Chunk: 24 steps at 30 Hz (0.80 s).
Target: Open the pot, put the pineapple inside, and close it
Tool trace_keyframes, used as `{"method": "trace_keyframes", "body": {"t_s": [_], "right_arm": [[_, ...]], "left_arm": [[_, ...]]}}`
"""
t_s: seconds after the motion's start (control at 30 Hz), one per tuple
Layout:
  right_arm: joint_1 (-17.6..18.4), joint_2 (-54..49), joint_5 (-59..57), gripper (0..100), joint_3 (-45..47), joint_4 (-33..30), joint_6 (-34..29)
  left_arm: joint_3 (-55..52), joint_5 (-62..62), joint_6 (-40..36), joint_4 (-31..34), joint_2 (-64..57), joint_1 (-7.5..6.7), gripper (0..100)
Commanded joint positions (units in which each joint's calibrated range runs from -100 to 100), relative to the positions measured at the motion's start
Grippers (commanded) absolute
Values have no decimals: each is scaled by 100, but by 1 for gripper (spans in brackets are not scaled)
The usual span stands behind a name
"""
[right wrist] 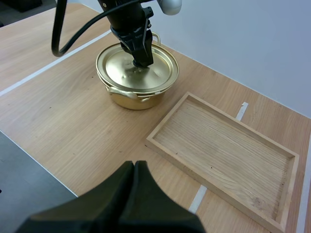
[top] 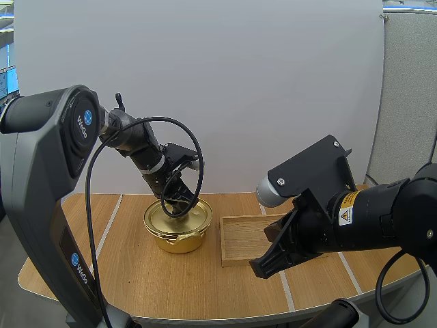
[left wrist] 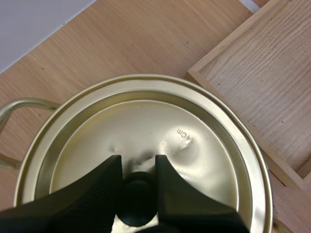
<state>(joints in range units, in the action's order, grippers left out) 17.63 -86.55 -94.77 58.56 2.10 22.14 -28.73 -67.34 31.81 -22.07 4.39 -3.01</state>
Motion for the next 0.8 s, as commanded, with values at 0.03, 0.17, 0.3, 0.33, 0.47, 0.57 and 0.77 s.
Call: {"method": "trace_keyframes", "body": {"t_s": [0.03, 0.17, 0.3, 0.33, 0.47, 0.57, 0.77], "right_arm": [[-23, -47, 103, 0, 26, -37, 15], [-23, -47, 103, 0, 26, -37, 15], [-23, -47, 103, 0, 26, -37, 15], [-23, -47, 103, 0, 26, -37, 15], [-23, -47, 103, 0, 26, -37, 15], [-23, -47, 103, 0, 26, -37, 15], [-23, -47, 103, 0, 26, -37, 15]], "left_arm": [[-37, 33, 32, -161, 30, -10, 0], [-37, 70, 32, -161, 30, -10, 0], [-37, 132, 40, -161, 177, -10, 0], [-37, 147, 40, -161, 235, -10, 0], [-37, 147, 40, -141, 363, -10, 0], [-37, 97, 88, -141, 362, -10, 0], [-24, -251, 162, -92, 362, -10, 17]]}}
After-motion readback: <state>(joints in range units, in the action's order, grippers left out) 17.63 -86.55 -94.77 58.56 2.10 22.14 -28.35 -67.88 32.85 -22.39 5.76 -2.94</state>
